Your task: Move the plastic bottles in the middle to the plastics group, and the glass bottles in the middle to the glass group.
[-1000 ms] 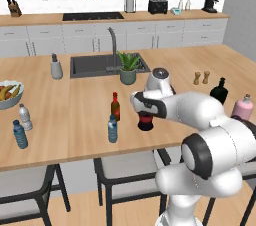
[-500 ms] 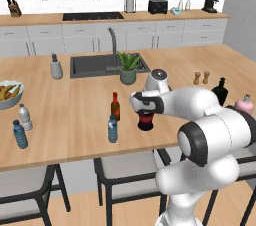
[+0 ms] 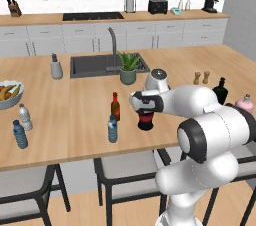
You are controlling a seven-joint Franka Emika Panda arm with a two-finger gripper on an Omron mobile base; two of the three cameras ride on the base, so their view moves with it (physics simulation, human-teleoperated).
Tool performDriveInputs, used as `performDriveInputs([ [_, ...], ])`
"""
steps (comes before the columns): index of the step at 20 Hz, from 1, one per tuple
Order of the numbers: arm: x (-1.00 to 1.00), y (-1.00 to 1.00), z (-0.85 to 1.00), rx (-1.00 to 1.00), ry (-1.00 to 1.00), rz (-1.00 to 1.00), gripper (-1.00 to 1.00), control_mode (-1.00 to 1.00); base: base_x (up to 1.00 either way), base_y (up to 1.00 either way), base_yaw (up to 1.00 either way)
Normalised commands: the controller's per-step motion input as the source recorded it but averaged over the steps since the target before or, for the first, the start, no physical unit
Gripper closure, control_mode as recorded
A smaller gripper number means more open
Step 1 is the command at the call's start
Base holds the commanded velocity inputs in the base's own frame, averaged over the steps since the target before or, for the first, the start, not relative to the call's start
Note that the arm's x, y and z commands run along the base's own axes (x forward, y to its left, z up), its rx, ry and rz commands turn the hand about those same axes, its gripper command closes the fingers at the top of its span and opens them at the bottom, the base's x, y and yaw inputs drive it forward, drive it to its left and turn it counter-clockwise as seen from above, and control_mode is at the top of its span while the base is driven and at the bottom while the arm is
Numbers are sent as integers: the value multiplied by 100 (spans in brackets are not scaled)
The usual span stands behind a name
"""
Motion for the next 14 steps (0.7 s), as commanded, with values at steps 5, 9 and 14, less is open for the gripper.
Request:
performDriveInputs([
  [5,0,0,0,0,0,0,100,-100,0,0,0],
  [9,-3,-3,1,0,0,0,100,-100,0,0,0],
  [14,-7,-46,19,0,0,-11,100,-100,0,0,0],
])
